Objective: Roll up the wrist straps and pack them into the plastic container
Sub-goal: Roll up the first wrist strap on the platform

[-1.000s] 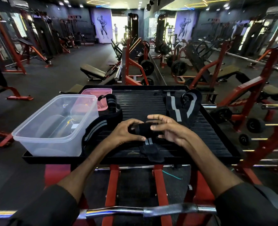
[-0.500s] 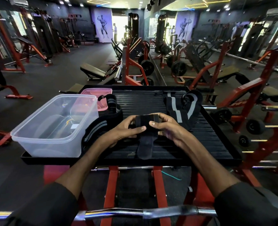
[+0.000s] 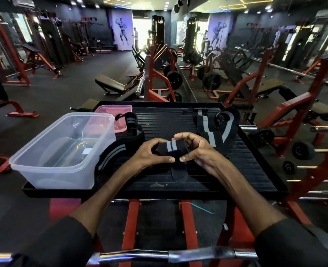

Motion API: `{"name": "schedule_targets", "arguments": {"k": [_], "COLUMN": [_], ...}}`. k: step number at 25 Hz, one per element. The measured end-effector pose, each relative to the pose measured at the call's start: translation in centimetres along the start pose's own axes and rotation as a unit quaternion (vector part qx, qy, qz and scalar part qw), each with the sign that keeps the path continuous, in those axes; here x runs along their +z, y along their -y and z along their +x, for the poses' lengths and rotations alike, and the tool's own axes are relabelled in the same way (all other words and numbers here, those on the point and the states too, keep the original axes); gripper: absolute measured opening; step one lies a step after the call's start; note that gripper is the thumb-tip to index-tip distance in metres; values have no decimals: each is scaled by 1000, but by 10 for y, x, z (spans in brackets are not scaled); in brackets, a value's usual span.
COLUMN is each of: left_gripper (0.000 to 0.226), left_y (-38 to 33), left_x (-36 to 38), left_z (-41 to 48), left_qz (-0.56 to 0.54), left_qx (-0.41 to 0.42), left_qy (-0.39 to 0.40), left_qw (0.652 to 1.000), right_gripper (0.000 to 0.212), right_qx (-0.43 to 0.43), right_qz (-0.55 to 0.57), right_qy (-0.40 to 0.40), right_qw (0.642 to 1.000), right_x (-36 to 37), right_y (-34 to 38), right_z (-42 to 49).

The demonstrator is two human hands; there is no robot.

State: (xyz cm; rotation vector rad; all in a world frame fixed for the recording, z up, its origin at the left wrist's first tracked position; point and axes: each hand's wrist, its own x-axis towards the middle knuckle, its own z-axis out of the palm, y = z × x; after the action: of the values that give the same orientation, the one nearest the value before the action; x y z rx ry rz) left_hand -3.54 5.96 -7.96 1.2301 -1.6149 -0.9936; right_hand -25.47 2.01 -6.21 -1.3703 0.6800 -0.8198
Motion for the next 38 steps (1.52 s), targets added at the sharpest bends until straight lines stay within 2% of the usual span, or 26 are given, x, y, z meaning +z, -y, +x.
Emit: {"name": "schedule_targets", "arguments": {"k": [2,4,7,9,11,14,17,19,21,23,26,29,32,36,38], "left_gripper": [54,60,65,67,69,66,46,41,42,47,59,65,66,55,50], "left_y": [-2,-3,-1,-2,-5,-7,-3,-8,-10,-12,-13,-17,-14,-11,-12], "left_x": [1,2,5,4,2,-1,-4,-3,2,5,3,-3,-5,-3,-4], "left_z": [2,3,3,2,2,2,1,1,1,-1,-3,-4,-5,-8,-8], "left_qz": [43,110,161,166,147,23,-118,-154,-133,-112,-83,-6,11,-58,-64], "left_qx": [52,108,164,179,152,15,-82,-103,-64,5,57,90,76,17,26], "left_qy": [-38,-56,-73,-76,-62,19,93,85,31,-29,-41,-34,-31,-11,-38], "left_qw": [997,986,971,967,975,999,985,979,989,993,994,995,997,998,997], "right_gripper": [68,63,49,44,40,44,56,59,60,69,77,71,70,86,81], "right_qx": [35,71,118,132,114,55,8,-26,-62,-58,42,98,74,9,-14], "right_qz": [57,67,-28,-48,-21,31,-6,-49,-75,-47,34,-4,-28,-54,-97], "right_qy": [38,35,7,0,-11,-32,-57,-69,-64,-38,34,68,32,-13,-18], "right_qw": [997,995,993,990,993,998,998,996,993,997,998,993,996,998,995], "right_x": [-3,-2,3,2,0,2,4,7,8,7,-4,-11,-6,4,8], "right_y": [8,14,14,9,6,6,6,4,3,6,15,13,8,3,1], "right_z": [2,4,8,10,10,8,8,9,9,10,8,8,6,2,4]}}
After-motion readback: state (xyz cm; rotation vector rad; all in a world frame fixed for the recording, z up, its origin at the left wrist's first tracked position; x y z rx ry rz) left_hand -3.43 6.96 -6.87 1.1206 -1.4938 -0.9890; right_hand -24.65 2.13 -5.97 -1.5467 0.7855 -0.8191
